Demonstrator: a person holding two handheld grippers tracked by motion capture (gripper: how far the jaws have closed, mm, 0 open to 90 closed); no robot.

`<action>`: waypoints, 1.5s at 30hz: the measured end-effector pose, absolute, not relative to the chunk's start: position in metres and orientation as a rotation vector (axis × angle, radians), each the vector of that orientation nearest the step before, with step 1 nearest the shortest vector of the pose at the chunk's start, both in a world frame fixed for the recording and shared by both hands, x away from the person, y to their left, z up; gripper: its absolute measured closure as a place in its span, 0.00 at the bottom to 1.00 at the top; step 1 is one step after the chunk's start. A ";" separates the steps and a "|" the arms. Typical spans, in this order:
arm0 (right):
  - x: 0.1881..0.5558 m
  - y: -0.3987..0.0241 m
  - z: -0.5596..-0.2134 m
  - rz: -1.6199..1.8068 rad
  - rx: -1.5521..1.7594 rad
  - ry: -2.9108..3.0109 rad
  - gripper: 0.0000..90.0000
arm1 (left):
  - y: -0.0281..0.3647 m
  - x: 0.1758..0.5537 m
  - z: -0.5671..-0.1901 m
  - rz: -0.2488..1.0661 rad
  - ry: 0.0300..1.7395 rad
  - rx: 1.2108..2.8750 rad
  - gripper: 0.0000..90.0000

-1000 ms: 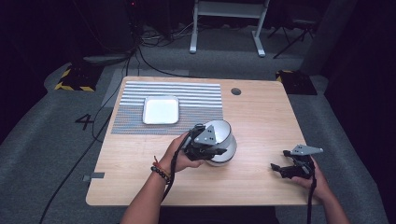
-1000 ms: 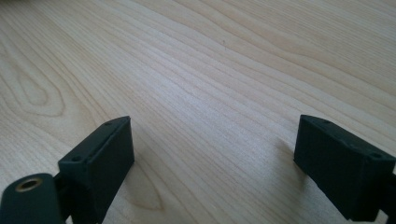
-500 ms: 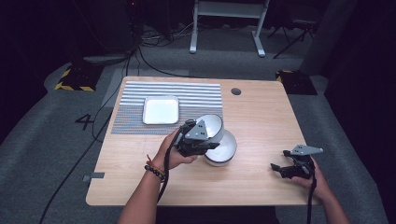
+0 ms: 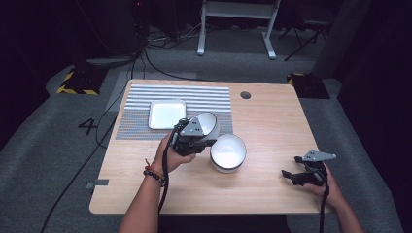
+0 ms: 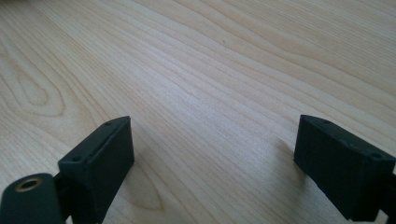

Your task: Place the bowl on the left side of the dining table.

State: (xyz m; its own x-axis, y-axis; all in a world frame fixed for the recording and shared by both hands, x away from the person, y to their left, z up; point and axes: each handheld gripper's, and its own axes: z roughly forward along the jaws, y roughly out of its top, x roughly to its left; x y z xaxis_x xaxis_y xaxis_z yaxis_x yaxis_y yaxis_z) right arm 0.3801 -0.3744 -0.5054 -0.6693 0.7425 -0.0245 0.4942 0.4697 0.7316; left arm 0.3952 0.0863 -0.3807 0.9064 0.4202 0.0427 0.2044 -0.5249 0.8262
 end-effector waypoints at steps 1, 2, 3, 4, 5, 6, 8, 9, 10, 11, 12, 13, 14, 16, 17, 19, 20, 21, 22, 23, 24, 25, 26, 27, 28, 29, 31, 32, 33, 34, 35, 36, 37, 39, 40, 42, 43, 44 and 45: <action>0.380 -0.374 -0.505 1.022 1.047 2.382 0.13 | 0.088 0.396 -0.381 0.293 0.451 2.142 0.89; 0.380 -0.374 -0.505 1.022 1.043 2.383 0.13 | 0.089 0.397 -0.381 0.300 0.452 2.140 0.89; 0.380 -0.374 -0.505 1.022 1.045 2.383 0.13 | 0.091 0.398 -0.382 0.297 0.460 2.135 0.89; 0.380 -0.374 -0.505 1.022 1.046 2.383 0.13 | 0.092 0.398 -0.382 0.292 0.475 2.133 0.89; 0.380 -0.374 -0.505 1.021 1.047 2.382 0.13 | 0.093 0.399 -0.382 0.301 0.481 2.137 0.89; 0.380 -0.374 -0.505 1.021 1.047 2.382 0.13 | 0.093 0.399 -0.382 0.301 0.481 2.137 0.89; 0.380 -0.374 -0.505 1.021 1.045 2.383 0.13 | 0.096 0.401 -0.383 0.313 0.493 2.138 0.89; 0.380 -0.374 -0.505 1.022 1.047 2.382 0.13 | 0.097 0.402 -0.383 0.316 0.500 2.133 0.89; 0.380 -0.374 -0.505 1.022 1.047 2.382 0.13 | 0.099 0.404 -0.383 0.321 0.505 2.135 0.89; 0.380 -0.374 -0.505 1.021 1.046 2.382 0.13 | 0.101 0.406 -0.384 0.331 0.522 2.140 0.89; 0.380 -0.374 -0.505 1.021 1.045 2.383 0.13 | 0.103 0.407 -0.384 0.337 0.530 2.142 0.89; 0.380 -0.374 -0.505 1.022 1.046 2.382 0.13 | 0.104 0.409 -0.384 0.338 0.537 2.146 0.89; 0.380 -0.374 -0.505 1.022 1.046 2.382 0.13 | 0.104 0.409 -0.384 0.338 0.537 2.146 0.89; 0.380 -0.374 -0.505 1.021 1.045 2.382 0.13 | 0.106 0.411 -0.386 0.324 0.559 2.138 0.89; 0.380 -0.374 -0.505 1.021 1.046 2.383 0.13 | 0.108 0.413 -0.387 0.327 0.587 2.128 0.89; 0.380 -0.374 -0.505 1.021 1.044 2.383 0.13 | 0.110 0.416 -0.388 0.326 0.594 2.136 0.89; 0.380 -0.374 -0.505 1.022 1.047 2.382 0.13 | 0.111 0.417 -0.387 0.325 0.593 2.143 0.89; 0.380 -0.374 -0.505 1.022 1.046 2.383 0.13 | 0.111 0.418 -0.388 0.325 0.604 2.134 0.89; 0.380 -0.374 -0.505 1.022 1.046 2.383 0.13 | 0.111 0.418 -0.388 0.325 0.604 2.134 0.89; 0.380 -0.374 -0.505 1.021 1.046 2.383 0.13 | 0.113 0.421 -0.389 0.350 0.604 2.137 0.89; 0.380 -0.374 -0.505 1.022 1.046 2.382 0.13 | 0.114 0.423 -0.390 0.358 0.612 2.143 0.89; 0.380 -0.374 -0.505 1.022 1.046 2.382 0.13 | 0.115 0.425 -0.391 0.355 0.622 2.149 0.89; 0.380 -0.374 -0.505 1.022 1.049 2.382 0.13 | 0.115 0.425 -0.391 0.355 0.622 2.149 0.89; 0.380 -0.374 -0.505 1.022 1.045 2.382 0.13 | 0.116 0.427 -0.393 0.346 0.635 2.150 0.89; 0.380 -0.374 -0.505 1.022 1.048 2.382 0.13 | 0.117 0.429 -0.393 0.350 0.642 2.152 0.89; 0.380 -0.374 -0.505 1.022 1.048 2.382 0.13 | 0.117 0.430 -0.394 0.346 0.650 2.153 0.89; 0.380 -0.374 -0.505 1.022 1.048 2.382 0.13 | 0.119 0.434 -0.395 0.363 0.654 2.158 0.89; 0.380 -0.374 -0.505 1.022 1.047 2.382 0.13 | 0.120 0.435 -0.395 0.365 0.662 2.162 0.89; 0.380 -0.374 -0.505 1.022 1.046 2.382 0.13 | 0.121 0.437 -0.396 0.372 0.667 2.159 0.89; 0.380 -0.374 -0.505 1.022 1.048 2.382 0.13 | 0.123 0.439 -0.396 0.373 0.671 2.159 0.89; 0.380 -0.374 -0.505 1.022 1.046 2.382 0.13 | 0.124 0.440 -0.397 0.367 0.684 2.157 0.89; 0.380 -0.374 -0.505 1.022 1.048 2.382 0.13 | 0.125 0.441 -0.398 0.362 0.698 2.159 0.89; 0.380 -0.374 -0.505 1.021 1.045 2.382 0.13 | 0.126 0.442 -0.399 0.367 0.700 2.163 0.89; 0.380 -0.374 -0.505 1.022 1.048 2.382 0.13 | 0.129 0.445 -0.400 0.371 0.716 2.163 0.89; 0.380 -0.374 -0.505 1.022 1.048 2.382 0.13 | 0.131 0.447 -0.400 0.386 0.721 2.166 0.89; 0.380 -0.374 -0.505 1.022 1.047 2.382 0.13 | 0.133 0.448 -0.400 0.405 0.724 2.168 0.89; 0.380 -0.374 -0.505 1.022 1.047 2.382 0.13 | 0.134 0.450 -0.400 0.393 0.734 2.162 0.89; 0.380 -0.374 -0.505 1.022 1.048 2.382 0.13 | 0.136 0.451 -0.400 0.396 0.742 2.166 0.89; 0.380 -0.374 -0.505 1.022 1.048 2.382 0.13 | 0.137 0.452 -0.400 0.400 0.749 2.166 0.89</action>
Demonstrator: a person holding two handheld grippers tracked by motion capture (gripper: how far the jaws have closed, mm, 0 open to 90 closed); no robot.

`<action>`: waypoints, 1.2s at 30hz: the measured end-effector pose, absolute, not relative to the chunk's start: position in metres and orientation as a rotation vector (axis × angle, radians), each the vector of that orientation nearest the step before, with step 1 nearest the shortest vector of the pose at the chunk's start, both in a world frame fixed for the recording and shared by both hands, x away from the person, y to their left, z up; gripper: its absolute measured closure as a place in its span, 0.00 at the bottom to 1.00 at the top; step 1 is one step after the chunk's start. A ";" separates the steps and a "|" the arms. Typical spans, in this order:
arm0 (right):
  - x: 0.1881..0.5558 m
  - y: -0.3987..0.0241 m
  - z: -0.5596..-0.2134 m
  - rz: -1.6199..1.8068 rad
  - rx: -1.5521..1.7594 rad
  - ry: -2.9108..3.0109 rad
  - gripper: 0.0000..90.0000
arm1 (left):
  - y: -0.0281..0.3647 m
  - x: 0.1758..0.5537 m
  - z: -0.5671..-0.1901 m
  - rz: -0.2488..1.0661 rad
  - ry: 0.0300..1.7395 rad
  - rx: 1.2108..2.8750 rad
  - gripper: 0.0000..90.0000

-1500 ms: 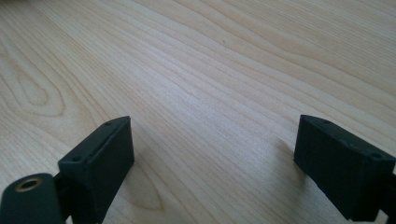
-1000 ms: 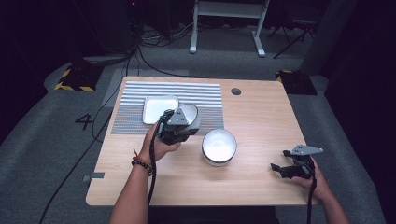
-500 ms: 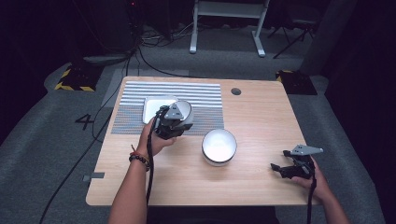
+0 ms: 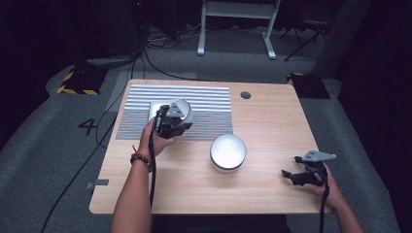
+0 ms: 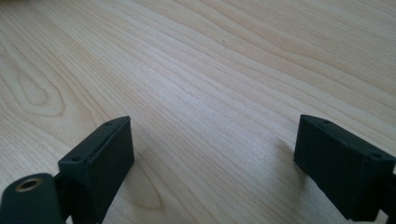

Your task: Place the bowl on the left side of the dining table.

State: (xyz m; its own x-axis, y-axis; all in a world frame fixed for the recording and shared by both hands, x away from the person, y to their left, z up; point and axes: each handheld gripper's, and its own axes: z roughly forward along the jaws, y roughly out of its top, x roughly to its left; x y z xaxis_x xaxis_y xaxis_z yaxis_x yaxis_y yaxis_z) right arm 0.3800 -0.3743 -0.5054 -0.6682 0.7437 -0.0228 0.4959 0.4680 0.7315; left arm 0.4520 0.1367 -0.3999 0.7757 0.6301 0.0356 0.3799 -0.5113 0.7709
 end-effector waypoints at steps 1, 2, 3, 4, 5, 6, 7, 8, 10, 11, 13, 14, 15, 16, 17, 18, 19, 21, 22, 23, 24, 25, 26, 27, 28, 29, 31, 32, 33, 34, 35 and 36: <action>0.380 -0.374 -0.505 1.022 1.048 2.382 0.13 | 0.138 0.453 -0.399 0.409 0.752 2.170 0.89; 0.380 -0.374 -0.505 1.022 1.048 2.382 0.13 | 0.141 0.456 -0.399 0.425 0.754 2.181 0.89; 0.380 -0.374 -0.505 1.022 1.048 2.382 0.13 | 0.141 0.457 -0.399 0.420 0.762 2.180 0.89; 0.380 -0.374 -0.505 1.022 1.048 2.382 0.13 | 0.142 0.458 -0.399 0.405 0.768 2.174 0.89; 0.380 -0.374 -0.505 1.022 1.048 2.382 0.13 | 0.142 0.458 -0.399 0.405 0.768 2.174 0.89; 0.380 -0.374 -0.505 1.022 1.048 2.382 0.13 | 0.143 0.460 -0.399 0.424 0.767 2.183 0.89; 0.380 -0.374 -0.505 1.022 1.048 2.382 0.13 | 0.144 0.460 -0.399 0.422 0.774 2.184 0.89; 0.380 -0.374 -0.505 1.022 1.048 2.382 0.13 | 0.145 0.462 -0.401 0.415 0.788 2.181 0.89; 0.380 -0.374 -0.505 1.022 1.047 2.382 0.13 | 0.148 0.465 -0.401 0.433 0.793 2.184 0.89; 0.380 -0.374 -0.505 1.022 1.047 2.382 0.13 | 0.148 0.465 -0.401 0.433 0.793 2.184 0.89; 0.380 -0.374 -0.505 1.023 1.048 2.382 0.13 | 0.149 0.467 -0.402 0.439 0.808 2.187 0.89; 0.380 -0.374 -0.505 1.022 1.048 2.382 0.13 | 0.151 0.469 -0.402 0.449 0.809 2.192 0.89; 0.380 -0.374 -0.505 1.022 1.048 2.382 0.13 | 0.151 0.469 -0.402 0.449 0.809 2.192 0.89; 0.380 -0.374 -0.505 1.022 1.049 2.382 0.13 | 0.152 0.470 -0.403 0.432 0.823 2.187 0.90; 0.380 -0.374 -0.505 1.022 1.049 2.382 0.13 | 0.152 0.470 -0.403 0.432 0.823 2.187 0.89; 0.380 -0.374 -0.505 1.022 1.048 2.382 0.13 | 0.153 0.472 -0.403 0.455 0.830 2.194 0.89; 0.380 -0.374 -0.505 1.022 1.048 2.382 0.13 | 0.154 0.473 -0.403 0.461 0.837 2.196 0.89; 0.380 -0.374 -0.505 1.022 1.048 2.382 0.13 | 0.156 0.476 -0.404 0.465 0.847 2.191 0.89; 0.380 -0.374 -0.505 1.022 1.048 2.382 0.13 | 0.156 0.476 -0.404 0.465 0.847 2.191 0.89; 0.380 -0.374 -0.505 1.022 1.048 2.382 0.13 | 0.156 0.477 -0.404 0.454 0.849 2.194 0.89; 0.380 -0.374 -0.505 1.022 1.049 2.382 0.13 | 0.156 0.479 -0.405 0.455 0.865 2.196 0.90; 0.380 -0.374 -0.505 1.023 1.048 2.382 0.13 | 0.157 0.481 -0.404 0.459 0.863 2.204 0.89; 0.380 -0.374 -0.505 1.023 1.048 2.382 0.13 | 0.157 0.481 -0.404 0.459 0.863 2.204 0.89; 0.380 -0.374 -0.505 1.022 1.049 2.382 0.13 | 0.157 0.483 -0.405 0.474 0.857 2.215 0.90; 0.380 -0.374 -0.505 1.023 1.048 2.382 0.13 | 0.157 0.485 -0.406 0.477 0.866 2.210 0.90; 0.380 -0.374 -0.505 1.022 1.048 2.382 0.13 | 0.157 0.486 -0.406 0.472 0.878 2.217 0.90; 0.380 -0.374 -0.505 1.022 1.048 2.382 0.13 | 0.157 0.489 -0.409 0.467 0.883 2.218 0.90; 0.380 -0.374 -0.505 1.023 1.048 2.382 0.13 | 0.157 0.490 -0.410 0.472 0.893 2.216 0.90; 0.380 -0.374 -0.505 1.022 1.048 2.382 0.13 | 0.157 0.492 -0.410 0.473 0.897 2.226 0.89; 0.380 -0.374 -0.505 1.023 1.048 2.382 0.13 | 0.157 0.494 -0.410 0.480 0.896 2.235 0.89; 0.380 -0.374 -0.505 1.022 1.048 2.382 0.13 | 0.157 0.495 -0.411 0.461 0.904 2.232 0.89; 0.380 -0.374 -0.505 1.022 1.048 2.382 0.13 | 0.157 0.495 -0.411 0.461 0.904 2.232 0.89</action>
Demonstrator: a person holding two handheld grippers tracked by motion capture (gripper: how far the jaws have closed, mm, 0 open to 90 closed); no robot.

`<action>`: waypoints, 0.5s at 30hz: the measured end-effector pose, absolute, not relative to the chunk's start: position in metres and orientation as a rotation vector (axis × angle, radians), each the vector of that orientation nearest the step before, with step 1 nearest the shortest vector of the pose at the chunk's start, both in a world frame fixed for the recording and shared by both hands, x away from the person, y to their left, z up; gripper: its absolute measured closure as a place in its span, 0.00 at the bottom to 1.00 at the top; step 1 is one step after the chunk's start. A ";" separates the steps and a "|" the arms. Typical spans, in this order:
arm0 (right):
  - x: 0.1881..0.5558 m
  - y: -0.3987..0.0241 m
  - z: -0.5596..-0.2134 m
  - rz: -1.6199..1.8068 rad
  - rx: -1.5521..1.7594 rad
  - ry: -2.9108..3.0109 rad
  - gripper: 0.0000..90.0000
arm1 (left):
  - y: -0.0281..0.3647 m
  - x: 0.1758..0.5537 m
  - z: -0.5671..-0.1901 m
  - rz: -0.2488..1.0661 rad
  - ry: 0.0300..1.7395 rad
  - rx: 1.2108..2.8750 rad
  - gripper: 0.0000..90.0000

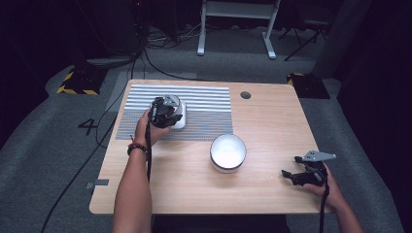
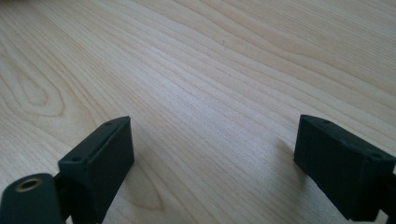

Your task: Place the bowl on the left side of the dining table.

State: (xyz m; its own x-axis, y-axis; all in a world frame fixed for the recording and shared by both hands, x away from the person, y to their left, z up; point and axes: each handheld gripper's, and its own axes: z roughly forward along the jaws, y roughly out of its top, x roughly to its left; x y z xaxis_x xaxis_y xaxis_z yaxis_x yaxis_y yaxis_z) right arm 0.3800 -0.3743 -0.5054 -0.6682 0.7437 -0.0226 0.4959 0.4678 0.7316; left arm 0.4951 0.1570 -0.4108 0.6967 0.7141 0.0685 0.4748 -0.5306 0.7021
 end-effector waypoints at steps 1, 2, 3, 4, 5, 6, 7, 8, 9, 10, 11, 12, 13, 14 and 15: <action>0.380 -0.374 -0.505 1.022 1.048 2.382 0.13 | 0.157 0.497 -0.411 0.478 0.908 2.231 0.89; 0.380 -0.374 -0.505 1.022 1.048 2.382 0.13 | 0.158 0.500 -0.411 0.465 0.919 2.234 0.90; 0.380 -0.374 -0.505 1.022 1.048 2.382 0.13 | 0.159 0.501 -0.411 0.479 0.925 2.235 0.89; 0.380 -0.374 -0.505 1.023 1.048 2.382 0.13 | 0.159 0.503 -0.412 0.469 0.932 2.235 0.89; 0.380 -0.374 -0.505 1.023 1.048 2.382 0.13 | 0.159 0.503 -0.412 0.469 0.932 2.235 0.90; 0.380 -0.374 -0.505 1.022 1.048 2.382 0.13 | 0.160 0.506 -0.413 0.483 0.944 2.244 0.90; 0.380 -0.374 -0.505 1.022 1.048 2.382 0.13 | 0.160 0.508 -0.414 0.489 0.950 2.252 0.90; 0.380 -0.374 -0.505 1.023 1.048 2.382 0.13 | 0.161 0.509 -0.415 0.486 0.957 2.248 0.90; 0.380 -0.374 -0.505 1.023 1.048 2.382 0.13 | 0.161 0.509 -0.415 0.486 0.957 2.248 0.90; 0.380 -0.374 -0.505 1.022 1.048 2.382 0.13 | 0.161 0.511 -0.416 0.484 0.969 2.243 0.90; 0.380 -0.374 -0.505 1.022 1.048 2.382 0.13 | 0.160 0.512 -0.417 0.484 0.972 2.244 0.90; 0.380 -0.374 -0.505 1.023 1.048 2.382 0.13 | 0.160 0.515 -0.419 0.488 0.981 2.244 0.89; 0.380 -0.374 -0.505 1.022 1.048 2.382 0.13 | 0.160 0.516 -0.419 0.487 0.985 2.248 0.89; 0.380 -0.374 -0.505 1.023 1.048 2.382 0.13 | 0.159 0.517 -0.420 0.482 0.991 2.249 0.89; 0.380 -0.374 -0.505 1.023 1.048 2.382 0.13 | 0.159 0.517 -0.420 0.482 0.991 2.249 0.89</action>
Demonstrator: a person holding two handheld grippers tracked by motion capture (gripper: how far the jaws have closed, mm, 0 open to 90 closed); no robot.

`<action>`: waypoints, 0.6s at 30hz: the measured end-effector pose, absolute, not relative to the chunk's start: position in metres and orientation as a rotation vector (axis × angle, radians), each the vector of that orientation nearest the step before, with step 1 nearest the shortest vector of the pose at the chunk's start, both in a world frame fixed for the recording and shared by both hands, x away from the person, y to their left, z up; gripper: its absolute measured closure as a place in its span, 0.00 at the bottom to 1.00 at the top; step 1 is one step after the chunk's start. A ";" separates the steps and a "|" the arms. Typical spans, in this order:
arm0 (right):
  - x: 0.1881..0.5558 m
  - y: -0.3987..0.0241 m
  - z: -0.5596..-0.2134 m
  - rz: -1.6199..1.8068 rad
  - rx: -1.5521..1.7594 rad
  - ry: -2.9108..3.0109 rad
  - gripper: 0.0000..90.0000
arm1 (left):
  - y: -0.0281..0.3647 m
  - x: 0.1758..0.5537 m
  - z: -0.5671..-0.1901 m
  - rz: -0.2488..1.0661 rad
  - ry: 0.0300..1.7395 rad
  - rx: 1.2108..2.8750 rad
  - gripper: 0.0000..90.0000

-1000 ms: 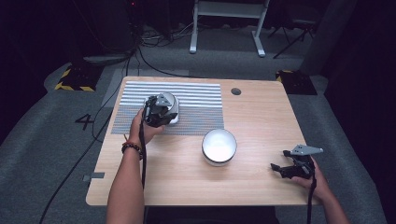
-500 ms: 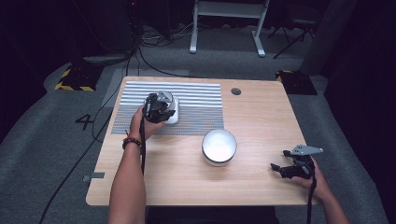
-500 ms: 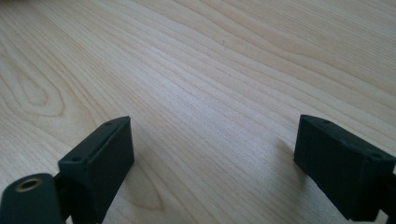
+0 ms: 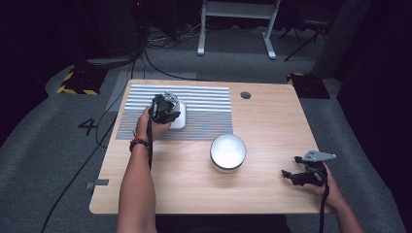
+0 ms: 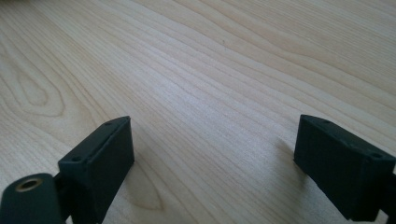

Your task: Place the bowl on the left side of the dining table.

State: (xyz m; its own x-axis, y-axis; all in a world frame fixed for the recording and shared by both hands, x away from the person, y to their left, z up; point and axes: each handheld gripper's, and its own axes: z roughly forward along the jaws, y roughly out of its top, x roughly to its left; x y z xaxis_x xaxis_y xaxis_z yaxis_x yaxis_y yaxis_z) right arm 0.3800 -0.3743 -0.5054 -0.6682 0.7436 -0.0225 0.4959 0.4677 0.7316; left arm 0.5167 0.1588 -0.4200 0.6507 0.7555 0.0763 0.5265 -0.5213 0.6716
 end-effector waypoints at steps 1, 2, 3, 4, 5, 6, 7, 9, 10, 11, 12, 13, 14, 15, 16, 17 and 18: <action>0.380 -0.374 -0.505 1.022 1.048 2.382 0.13 | 0.157 0.519 -0.422 0.474 1.002 2.254 0.89; 0.380 -0.374 -0.505 1.022 1.048 2.382 0.13 | 0.157 0.519 -0.422 0.474 1.002 2.254 0.89; 0.380 -0.374 -0.505 1.022 1.049 2.382 0.13 | 0.156 0.521 -0.423 0.494 1.008 2.259 0.89; 0.380 -0.374 -0.505 1.022 1.049 2.382 0.13 | 0.156 0.521 -0.423 0.494 1.008 2.259 0.89; 0.380 -0.374 -0.505 1.022 1.048 2.382 0.13 | 0.155 0.524 -0.426 0.491 1.014 2.271 0.89; 0.380 -0.374 -0.505 1.022 1.048 2.382 0.13 | 0.155 0.524 -0.426 0.491 1.014 2.271 0.89; 0.380 -0.374 -0.505 1.023 1.049 2.382 0.13 | 0.154 0.525 -0.428 0.488 1.029 2.270 0.90; 0.380 -0.374 -0.505 1.022 1.048 2.382 0.13 | 0.153 0.527 -0.430 0.492 1.034 2.280 0.89; 0.380 -0.374 -0.505 1.023 1.048 2.382 0.13 | 0.153 0.528 -0.431 0.506 1.033 2.288 0.89; 0.380 -0.374 -0.505 1.023 1.048 2.382 0.13 | 0.153 0.528 -0.431 0.506 1.033 2.288 0.89; 0.380 -0.374 -0.505 1.023 1.048 2.382 0.13 | 0.153 0.529 -0.432 0.501 1.037 2.293 0.89; 0.380 -0.374 -0.505 1.023 1.048 2.382 0.13 | 0.152 0.529 -0.434 0.502 1.042 2.294 0.89; 0.380 -0.374 -0.505 1.022 1.048 2.382 0.13 | 0.151 0.530 -0.435 0.506 1.042 2.290 0.90; 0.380 -0.374 -0.505 1.023 1.048 2.382 0.13 | 0.151 0.531 -0.436 0.509 1.043 2.295 0.89; 0.380 -0.374 -0.505 1.022 1.048 2.382 0.13 | 0.149 0.531 -0.438 0.512 1.052 2.292 0.89; 0.380 -0.374 -0.505 1.022 1.048 2.382 0.13 | 0.149 0.531 -0.438 0.512 1.052 2.292 0.90; 0.380 -0.374 -0.505 1.022 1.048 2.382 0.13 | 0.148 0.531 -0.440 0.519 1.052 2.303 0.90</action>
